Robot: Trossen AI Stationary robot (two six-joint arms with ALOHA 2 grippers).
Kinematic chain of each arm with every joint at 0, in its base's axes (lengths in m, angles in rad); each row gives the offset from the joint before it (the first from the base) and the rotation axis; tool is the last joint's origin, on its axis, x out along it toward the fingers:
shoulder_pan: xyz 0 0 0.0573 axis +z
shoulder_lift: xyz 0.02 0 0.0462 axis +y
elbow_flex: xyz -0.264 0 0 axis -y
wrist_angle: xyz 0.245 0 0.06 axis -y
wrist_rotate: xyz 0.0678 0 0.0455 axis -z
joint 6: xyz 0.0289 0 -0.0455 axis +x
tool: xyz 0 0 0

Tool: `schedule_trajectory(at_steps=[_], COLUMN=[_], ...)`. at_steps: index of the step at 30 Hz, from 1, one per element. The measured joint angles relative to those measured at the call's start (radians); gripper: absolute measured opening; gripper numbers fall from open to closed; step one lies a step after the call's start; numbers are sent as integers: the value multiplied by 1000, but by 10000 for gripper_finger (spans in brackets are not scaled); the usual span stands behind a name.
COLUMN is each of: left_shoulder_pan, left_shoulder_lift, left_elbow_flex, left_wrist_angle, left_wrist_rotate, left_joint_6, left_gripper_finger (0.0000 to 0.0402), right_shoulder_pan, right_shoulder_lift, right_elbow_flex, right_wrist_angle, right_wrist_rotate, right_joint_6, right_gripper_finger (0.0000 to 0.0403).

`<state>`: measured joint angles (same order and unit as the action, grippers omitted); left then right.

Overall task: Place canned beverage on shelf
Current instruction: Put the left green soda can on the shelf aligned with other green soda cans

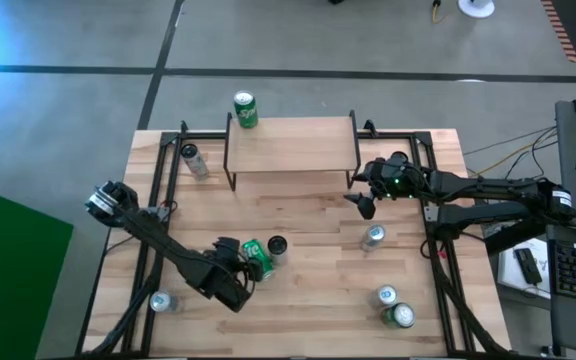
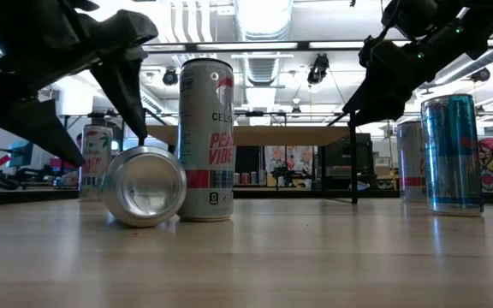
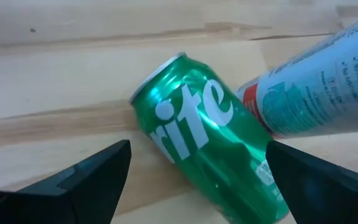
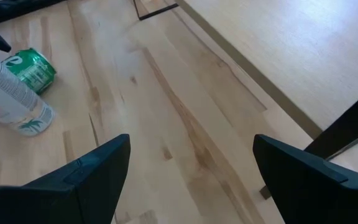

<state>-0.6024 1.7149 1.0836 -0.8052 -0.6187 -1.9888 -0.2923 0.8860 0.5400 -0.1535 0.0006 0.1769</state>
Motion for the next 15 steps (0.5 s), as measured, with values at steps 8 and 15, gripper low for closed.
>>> schedule_trajectory(at_steps=[8, 15], left_shoulder_pan=[39, 65], left_shoulder_lift=[1, 1], left_elbow_flex=[-26, -82], left_wrist_angle=[122, 173], left_wrist_rotate=[-58, -43], left_joint_6=[24, -29], left_gripper_finger=[359, 359], right_shoulder_pan=[0, 0], right_shoulder_lift=[0, 0], right_elbow_flex=[0, 0], right_wrist_angle=[0, -31], right_wrist_rotate=[0, 0], right_joint_6=[6, 6], right_gripper_finger=[329, 329])
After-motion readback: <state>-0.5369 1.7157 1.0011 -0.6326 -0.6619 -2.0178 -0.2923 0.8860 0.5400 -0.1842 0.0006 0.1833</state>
